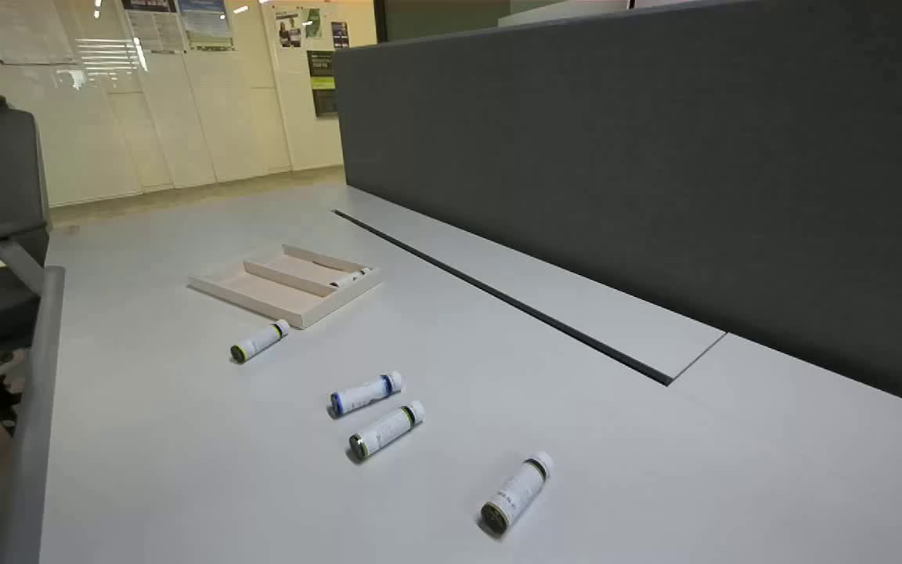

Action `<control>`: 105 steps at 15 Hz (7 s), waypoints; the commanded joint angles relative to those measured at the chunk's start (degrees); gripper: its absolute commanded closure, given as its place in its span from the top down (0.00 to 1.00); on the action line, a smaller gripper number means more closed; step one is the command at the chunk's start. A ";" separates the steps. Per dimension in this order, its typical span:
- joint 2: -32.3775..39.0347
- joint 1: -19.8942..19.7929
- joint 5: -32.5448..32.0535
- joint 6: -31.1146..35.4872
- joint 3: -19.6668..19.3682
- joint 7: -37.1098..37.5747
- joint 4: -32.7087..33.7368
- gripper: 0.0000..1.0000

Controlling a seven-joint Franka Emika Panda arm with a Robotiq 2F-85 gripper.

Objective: Pick up the objects and put them in the box

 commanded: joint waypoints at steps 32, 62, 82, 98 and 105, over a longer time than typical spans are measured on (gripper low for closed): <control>42.67 3.35 -7.69 58.72 17.55 9.72 -12.59 1.00; 77.79 9.35 -11.67 70.28 14.77 12.99 6.88 0.53; 73.73 9.32 -8.88 52.08 16.54 14.24 15.67 0.07; 80.44 9.46 -5.61 56.80 18.25 14.49 22.43 0.07; 82.10 9.77 -5.63 56.65 18.24 14.67 24.73 0.07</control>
